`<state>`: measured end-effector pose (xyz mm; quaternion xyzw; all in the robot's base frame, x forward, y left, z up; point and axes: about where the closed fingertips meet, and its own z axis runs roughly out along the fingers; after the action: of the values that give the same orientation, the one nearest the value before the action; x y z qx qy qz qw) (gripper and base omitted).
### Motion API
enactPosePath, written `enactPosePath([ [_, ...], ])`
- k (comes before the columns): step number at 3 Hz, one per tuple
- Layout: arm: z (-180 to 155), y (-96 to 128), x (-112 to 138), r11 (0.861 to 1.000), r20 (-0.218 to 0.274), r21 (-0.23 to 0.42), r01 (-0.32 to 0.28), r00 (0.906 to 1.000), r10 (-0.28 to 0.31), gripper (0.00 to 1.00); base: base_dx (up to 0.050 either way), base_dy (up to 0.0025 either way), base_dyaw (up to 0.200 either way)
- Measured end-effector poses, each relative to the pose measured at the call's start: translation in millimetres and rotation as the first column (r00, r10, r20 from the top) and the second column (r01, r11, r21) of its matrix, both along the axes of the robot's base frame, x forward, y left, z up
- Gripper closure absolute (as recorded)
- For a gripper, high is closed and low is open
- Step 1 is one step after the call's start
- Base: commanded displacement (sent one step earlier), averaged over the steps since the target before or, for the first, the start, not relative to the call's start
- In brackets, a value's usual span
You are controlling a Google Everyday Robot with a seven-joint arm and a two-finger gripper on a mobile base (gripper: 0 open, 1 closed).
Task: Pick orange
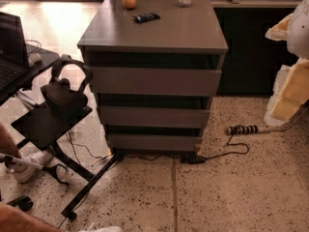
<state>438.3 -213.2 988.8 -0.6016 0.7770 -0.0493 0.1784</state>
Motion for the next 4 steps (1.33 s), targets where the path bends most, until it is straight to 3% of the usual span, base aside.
enactPosePath([
  [4, 0.0, 0.0, 0.0, 1.0, 0.0, 0.0, 0.0, 1.0, 0.0, 0.0, 0.049, -0.00001, 0.0],
])
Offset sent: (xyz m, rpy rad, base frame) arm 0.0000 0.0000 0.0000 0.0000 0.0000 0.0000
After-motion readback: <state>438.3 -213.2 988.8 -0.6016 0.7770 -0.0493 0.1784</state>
